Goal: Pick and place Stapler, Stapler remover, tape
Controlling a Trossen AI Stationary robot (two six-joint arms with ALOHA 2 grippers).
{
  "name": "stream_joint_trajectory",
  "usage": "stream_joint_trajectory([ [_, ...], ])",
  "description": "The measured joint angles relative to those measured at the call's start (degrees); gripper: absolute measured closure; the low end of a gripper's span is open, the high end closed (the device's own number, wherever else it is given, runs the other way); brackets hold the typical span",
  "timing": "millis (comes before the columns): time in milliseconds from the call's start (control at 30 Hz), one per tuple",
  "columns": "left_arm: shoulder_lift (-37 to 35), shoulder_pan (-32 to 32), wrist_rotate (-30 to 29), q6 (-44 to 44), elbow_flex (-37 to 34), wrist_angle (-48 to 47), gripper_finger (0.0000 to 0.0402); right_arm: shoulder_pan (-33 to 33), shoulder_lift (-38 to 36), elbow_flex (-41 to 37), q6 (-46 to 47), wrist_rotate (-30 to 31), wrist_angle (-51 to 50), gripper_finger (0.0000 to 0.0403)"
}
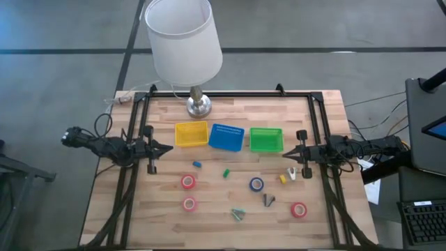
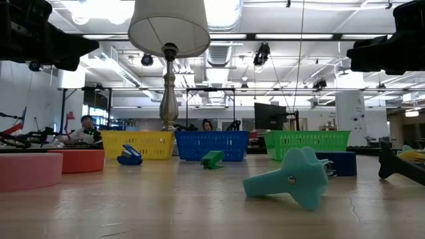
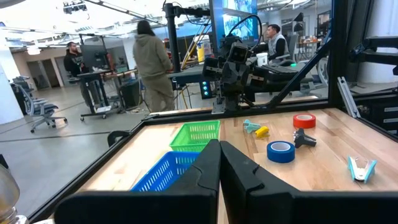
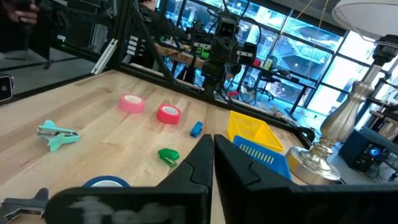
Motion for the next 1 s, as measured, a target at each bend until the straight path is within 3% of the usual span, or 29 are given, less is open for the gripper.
stream_joint_trajectory([
  [200,0.0,0.0,0.0,-0.2,0.0,0.7,0.0394,0.0,0.0,0.0,0.8,0.0,0.0,0.0394],
  [400,0.0,0.0,1.7,-1.9,0.0,3.8,0.0394,0.0,0.0,0.0,14.2,0.3,4.7,0.0394],
  [500,0.3,0.0,1.6,-5.9,0.0,3.8,0.0390,0.0,0.0,0.0,7.6,5.2,8.7,0.0394],
  [633,2.5,0.0,1.5,-6.8,0.0,4.2,0.0355,0.0,0.0,0.0,-7.6,17.6,17.2,0.0394],
  [733,5.3,0.0,0.9,-7.1,0.0,7.0,0.0317,-0.1,0.0,0.0,-6.9,26.9,24.7,0.0394],
  [1000,16.4,0.0,0.7,-10.1,0.2,14.0,0.0234,-0.1,3.0,0.0,-9.5,25.3,34.8,0.0394],
])
